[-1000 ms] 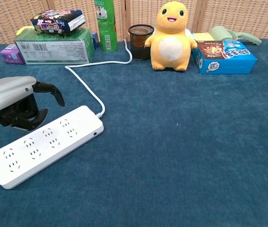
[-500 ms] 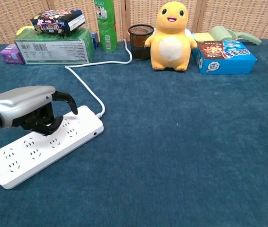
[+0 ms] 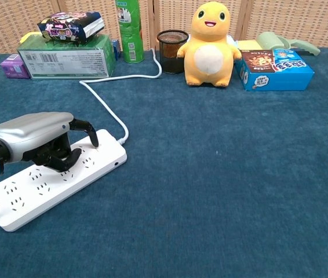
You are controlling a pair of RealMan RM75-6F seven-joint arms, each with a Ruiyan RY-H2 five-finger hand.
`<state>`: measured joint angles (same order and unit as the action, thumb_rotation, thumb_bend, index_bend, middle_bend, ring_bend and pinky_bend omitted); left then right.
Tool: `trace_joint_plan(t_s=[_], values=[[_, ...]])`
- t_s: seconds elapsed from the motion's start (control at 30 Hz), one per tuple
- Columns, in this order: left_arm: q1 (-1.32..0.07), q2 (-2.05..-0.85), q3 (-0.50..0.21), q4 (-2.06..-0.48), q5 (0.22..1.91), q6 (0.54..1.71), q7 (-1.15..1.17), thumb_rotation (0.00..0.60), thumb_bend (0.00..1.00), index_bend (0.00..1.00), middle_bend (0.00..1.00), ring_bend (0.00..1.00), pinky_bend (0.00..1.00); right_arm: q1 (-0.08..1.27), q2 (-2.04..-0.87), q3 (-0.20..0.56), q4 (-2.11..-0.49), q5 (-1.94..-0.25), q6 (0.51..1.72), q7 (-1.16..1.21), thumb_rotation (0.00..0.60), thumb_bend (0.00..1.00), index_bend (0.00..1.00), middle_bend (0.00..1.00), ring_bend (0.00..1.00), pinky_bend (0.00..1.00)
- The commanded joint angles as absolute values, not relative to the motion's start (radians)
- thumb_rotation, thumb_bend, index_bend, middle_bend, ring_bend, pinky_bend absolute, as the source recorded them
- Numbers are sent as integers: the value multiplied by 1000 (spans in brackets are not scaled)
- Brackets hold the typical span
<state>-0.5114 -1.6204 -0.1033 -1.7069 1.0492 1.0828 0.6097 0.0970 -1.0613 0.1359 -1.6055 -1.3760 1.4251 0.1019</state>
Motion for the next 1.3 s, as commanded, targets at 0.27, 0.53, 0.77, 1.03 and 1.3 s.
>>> trace_joint_plan(t_s=[0.27,0.53,0.77,1.03,1.3], values=[[-527,-1628,-97,-1703,1037,1097,612,600,647,316,1000,1000,1000,96,-1060,136,-1605,-1376,1425,106,600,0,61,92,66,0],[-539,-1631,-91,-1699,1018,1099,617,600,641,316,1000,1000,1000,97,-1060,136,-1603,-1376,1423,107,600,0,61,92,66,0],[-547,-1634,-87,-1694,1004,1105,624,600,636,315,1000,1000,1000,97,-1059,137,-1604,-1375,1425,108,600,0,61,92,66,0],[-554,-1638,-82,-1683,989,1100,621,600,636,315,1000,1000,1000,96,-1059,136,-1604,-1376,1425,109,600,0,61,92,66,0],[-555,-1626,-77,-1702,1003,1115,606,600,635,315,1000,1000,1000,96,-1058,135,-1605,-1378,1424,109,600,0,61,92,66,0]])
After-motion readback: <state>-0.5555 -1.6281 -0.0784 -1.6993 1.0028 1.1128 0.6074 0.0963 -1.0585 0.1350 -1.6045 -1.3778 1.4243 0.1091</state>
